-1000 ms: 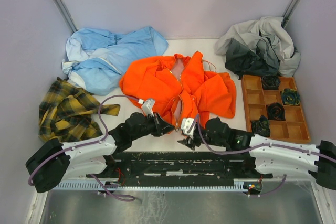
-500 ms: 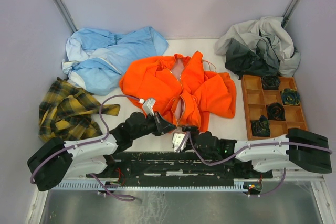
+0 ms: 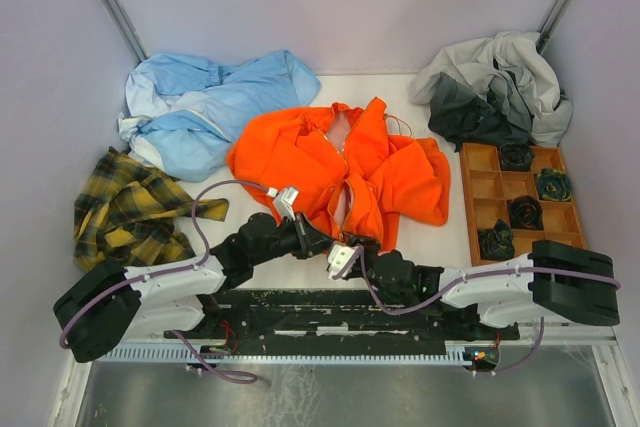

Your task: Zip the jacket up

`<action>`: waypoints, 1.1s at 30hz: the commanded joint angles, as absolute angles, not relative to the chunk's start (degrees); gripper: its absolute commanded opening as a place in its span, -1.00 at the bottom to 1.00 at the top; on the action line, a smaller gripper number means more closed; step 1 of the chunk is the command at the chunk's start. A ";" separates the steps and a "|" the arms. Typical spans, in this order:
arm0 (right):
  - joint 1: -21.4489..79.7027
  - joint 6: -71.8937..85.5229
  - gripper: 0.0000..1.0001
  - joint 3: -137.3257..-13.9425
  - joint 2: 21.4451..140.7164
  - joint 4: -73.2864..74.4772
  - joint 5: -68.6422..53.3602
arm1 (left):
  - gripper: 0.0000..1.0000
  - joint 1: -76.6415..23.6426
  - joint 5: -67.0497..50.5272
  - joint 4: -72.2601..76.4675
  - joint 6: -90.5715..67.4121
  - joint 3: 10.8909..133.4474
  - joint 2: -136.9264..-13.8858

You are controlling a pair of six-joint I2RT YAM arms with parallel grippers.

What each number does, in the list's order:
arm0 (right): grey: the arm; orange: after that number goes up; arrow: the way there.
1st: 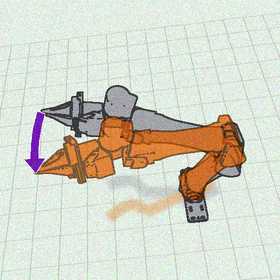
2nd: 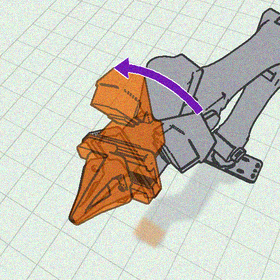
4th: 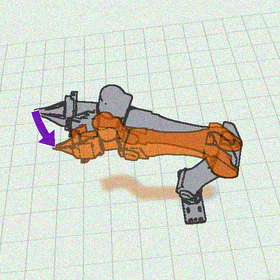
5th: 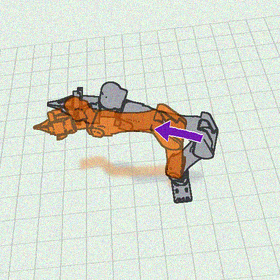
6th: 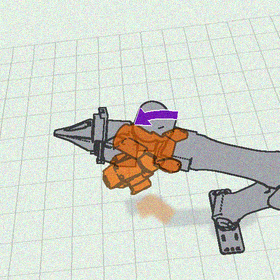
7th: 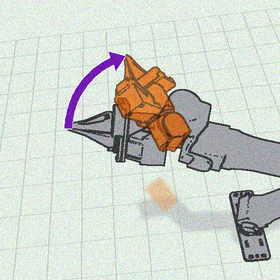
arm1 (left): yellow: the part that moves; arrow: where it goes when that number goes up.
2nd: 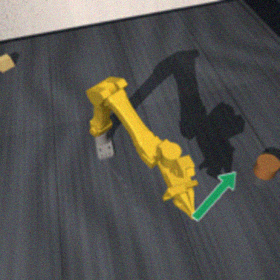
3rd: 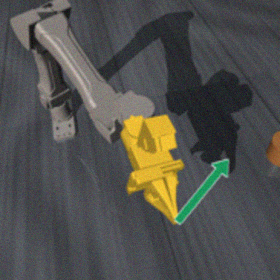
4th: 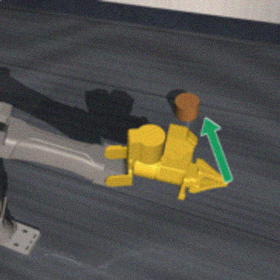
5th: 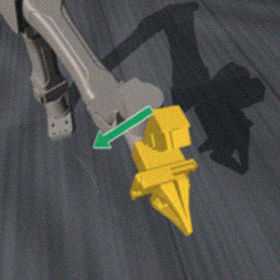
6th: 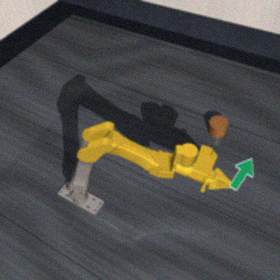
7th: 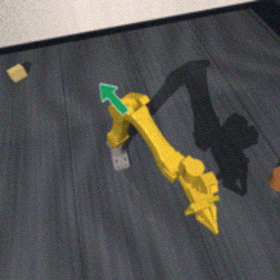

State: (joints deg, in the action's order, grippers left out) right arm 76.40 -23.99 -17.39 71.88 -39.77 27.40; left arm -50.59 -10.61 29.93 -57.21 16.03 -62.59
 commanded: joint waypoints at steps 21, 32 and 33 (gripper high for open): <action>76.64 -22.21 -0.34 -18.08 61.38 -29.13 29.11 | -0.95 -50.67 -8.49 26.81 -56.52 17.45 -61.09; 76.57 -21.84 -0.68 -19.78 61.18 -26.72 25.92 | -0.95 -50.71 -9.21 24.88 -54.66 17.75 -61.98; 76.55 -21.50 -0.69 -20.04 60.71 -25.99 25.32 | -0.95 -50.65 -9.04 24.35 -54.21 17.75 -61.97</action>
